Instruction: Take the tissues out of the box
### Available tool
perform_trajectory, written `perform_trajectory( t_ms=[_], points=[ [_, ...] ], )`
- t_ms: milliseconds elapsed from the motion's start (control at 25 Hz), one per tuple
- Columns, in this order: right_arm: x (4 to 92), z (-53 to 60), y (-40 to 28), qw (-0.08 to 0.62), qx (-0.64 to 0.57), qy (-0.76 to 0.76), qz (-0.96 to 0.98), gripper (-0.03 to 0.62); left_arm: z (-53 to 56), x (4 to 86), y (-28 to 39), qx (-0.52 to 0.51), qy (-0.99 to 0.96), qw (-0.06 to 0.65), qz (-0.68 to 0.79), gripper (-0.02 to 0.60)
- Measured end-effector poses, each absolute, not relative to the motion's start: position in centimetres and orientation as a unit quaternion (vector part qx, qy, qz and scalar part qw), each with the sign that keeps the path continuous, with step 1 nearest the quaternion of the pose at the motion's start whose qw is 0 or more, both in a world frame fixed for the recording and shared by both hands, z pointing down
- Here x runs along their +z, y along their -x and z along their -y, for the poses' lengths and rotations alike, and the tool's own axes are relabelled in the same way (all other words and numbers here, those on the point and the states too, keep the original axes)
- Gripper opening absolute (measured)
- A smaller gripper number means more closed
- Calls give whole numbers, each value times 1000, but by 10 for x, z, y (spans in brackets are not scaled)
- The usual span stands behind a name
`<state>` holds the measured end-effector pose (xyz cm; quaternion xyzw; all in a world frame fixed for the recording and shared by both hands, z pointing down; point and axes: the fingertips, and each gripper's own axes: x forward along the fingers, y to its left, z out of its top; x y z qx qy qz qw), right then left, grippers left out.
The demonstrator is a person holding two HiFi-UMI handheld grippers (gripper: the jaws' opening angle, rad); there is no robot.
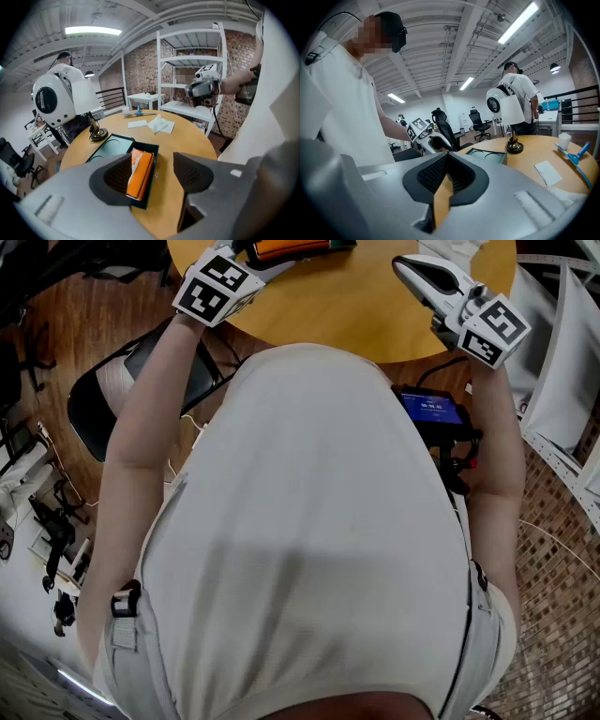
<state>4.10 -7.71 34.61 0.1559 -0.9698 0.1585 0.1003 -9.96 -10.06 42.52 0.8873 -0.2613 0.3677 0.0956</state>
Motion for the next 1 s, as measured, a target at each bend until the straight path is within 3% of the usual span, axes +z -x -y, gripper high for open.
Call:
perform_trajectory(
  t_ms=[680, 1000],
  points=[
    [357, 85, -70, 94, 188, -201, 957, -2, 144, 522, 95, 560, -817, 89, 110, 414],
    [364, 90, -90, 86, 208, -235, 945, -2, 163, 569, 103, 630, -766, 100, 72, 430]
  ],
)
